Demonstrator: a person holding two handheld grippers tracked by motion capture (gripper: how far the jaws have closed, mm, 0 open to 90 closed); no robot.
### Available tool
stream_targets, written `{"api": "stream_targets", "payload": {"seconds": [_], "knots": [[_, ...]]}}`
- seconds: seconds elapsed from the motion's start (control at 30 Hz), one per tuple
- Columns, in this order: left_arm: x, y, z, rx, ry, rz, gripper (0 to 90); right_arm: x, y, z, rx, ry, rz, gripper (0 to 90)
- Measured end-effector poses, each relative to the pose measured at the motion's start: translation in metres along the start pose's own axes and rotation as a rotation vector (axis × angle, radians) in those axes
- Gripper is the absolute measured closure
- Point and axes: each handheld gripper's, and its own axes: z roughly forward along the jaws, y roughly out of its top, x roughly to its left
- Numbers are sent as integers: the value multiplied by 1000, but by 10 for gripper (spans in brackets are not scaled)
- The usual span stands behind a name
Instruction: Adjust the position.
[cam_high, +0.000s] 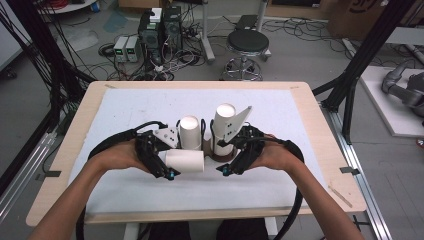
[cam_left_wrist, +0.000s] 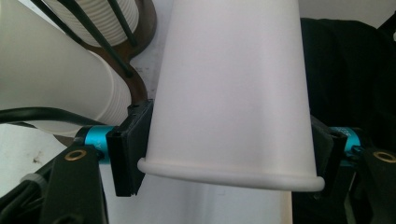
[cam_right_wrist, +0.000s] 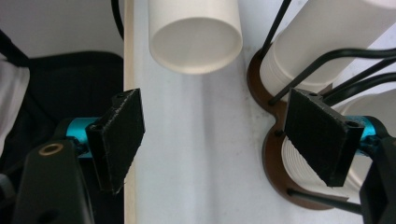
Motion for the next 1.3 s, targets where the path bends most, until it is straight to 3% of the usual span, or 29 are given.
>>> {"api": "stream_targets", "payload": {"seconds": [0.1,0.23,0.4,0.57,0.77,1.3], "knots": [[0,-1,2,25,2,-2,296,0,2,2,34,-1,-10,211],[0,1,3,34,-2,-1,296,-1,7,6,41,-2,-26,190],[0,4,5,38,-4,6,296,-1,11,11,78,-10,3,147],[0,13,6,64,1,26,296,0,15,17,94,5,-10,146],[1,21,8,66,-3,39,295,3,24,21,87,10,-27,142],[-2,30,14,55,-13,51,293,4,36,38,138,20,-49,142]]}}
